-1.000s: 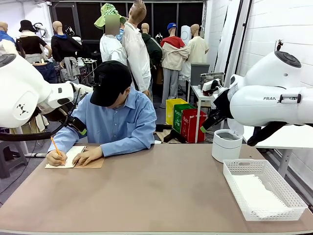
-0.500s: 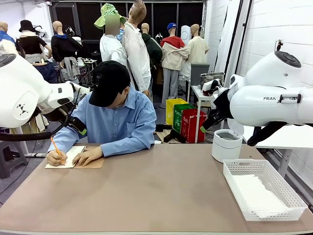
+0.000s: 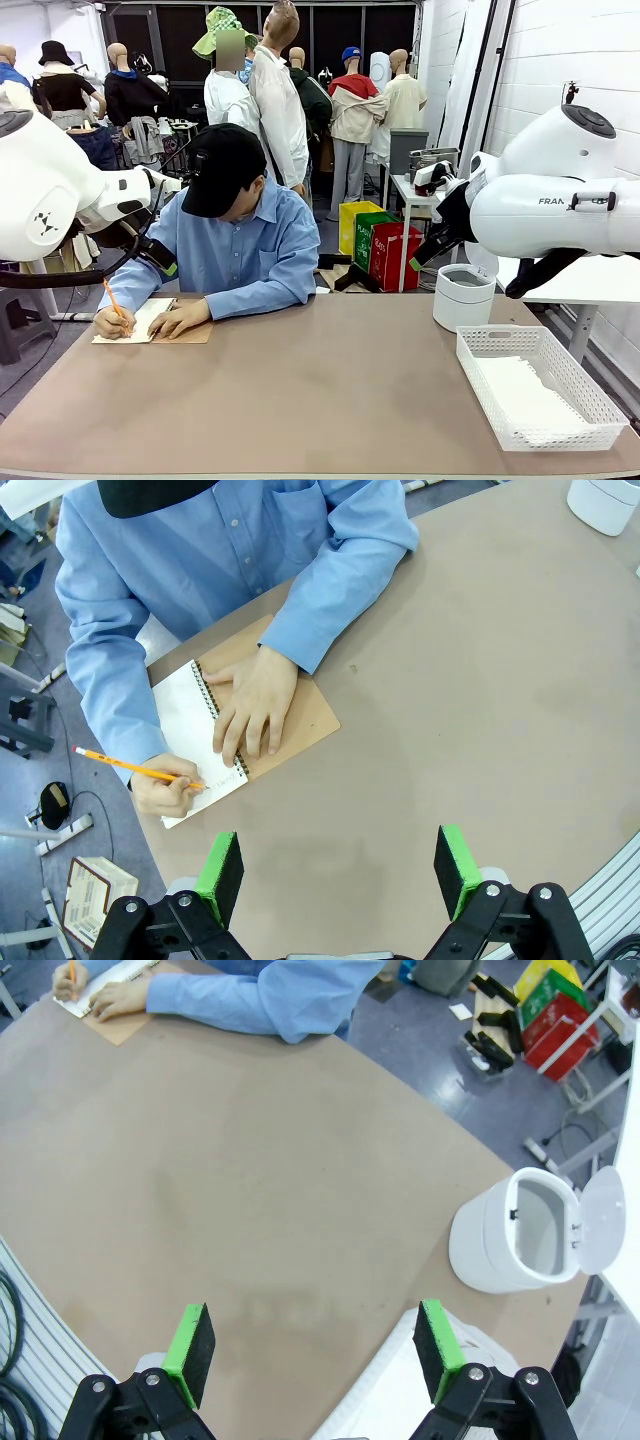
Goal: Sort the paper based on its condition.
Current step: If a person hands you a paper, place it in the Organizing basket , and if it's crumpled, put it in the Trash can.
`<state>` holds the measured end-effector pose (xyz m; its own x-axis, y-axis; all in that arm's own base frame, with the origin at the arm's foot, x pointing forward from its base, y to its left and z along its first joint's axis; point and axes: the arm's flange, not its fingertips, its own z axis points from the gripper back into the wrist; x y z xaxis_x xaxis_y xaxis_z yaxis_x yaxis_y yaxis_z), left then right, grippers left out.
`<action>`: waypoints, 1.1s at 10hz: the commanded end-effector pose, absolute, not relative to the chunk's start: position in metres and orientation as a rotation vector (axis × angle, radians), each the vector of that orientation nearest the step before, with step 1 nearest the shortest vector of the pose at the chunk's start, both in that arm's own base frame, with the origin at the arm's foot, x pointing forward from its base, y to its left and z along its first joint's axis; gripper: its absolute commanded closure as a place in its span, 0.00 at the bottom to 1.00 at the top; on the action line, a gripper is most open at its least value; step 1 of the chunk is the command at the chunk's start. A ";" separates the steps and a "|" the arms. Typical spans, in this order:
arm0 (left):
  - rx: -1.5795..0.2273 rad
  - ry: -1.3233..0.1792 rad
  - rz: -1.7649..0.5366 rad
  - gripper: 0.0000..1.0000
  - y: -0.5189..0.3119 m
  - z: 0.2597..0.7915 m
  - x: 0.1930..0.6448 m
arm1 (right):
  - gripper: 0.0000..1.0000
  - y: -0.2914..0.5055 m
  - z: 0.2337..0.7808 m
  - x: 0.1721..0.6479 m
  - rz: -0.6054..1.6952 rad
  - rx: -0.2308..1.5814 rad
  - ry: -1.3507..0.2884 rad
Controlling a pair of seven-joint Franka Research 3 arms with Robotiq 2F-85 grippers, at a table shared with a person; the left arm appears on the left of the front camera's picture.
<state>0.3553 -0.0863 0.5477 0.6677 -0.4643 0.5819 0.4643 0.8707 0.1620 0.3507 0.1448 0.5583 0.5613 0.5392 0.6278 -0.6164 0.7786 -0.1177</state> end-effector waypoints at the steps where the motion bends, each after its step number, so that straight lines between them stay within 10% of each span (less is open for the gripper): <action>1: -0.001 -0.654 -0.523 0.00 -0.086 0.547 0.356 | 0.00 0.143 0.559 0.352 0.679 0.123 -0.698; 11: -0.001 -0.654 -0.523 0.00 -0.086 0.547 0.356 | 0.00 0.143 0.559 0.352 0.679 0.123 -0.698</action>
<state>0.3553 -0.0863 0.5477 0.6677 -0.4643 0.5819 0.4643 0.8707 0.1620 0.3507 0.1448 0.5583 0.5613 0.5392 0.6278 -0.6164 0.7786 -0.1177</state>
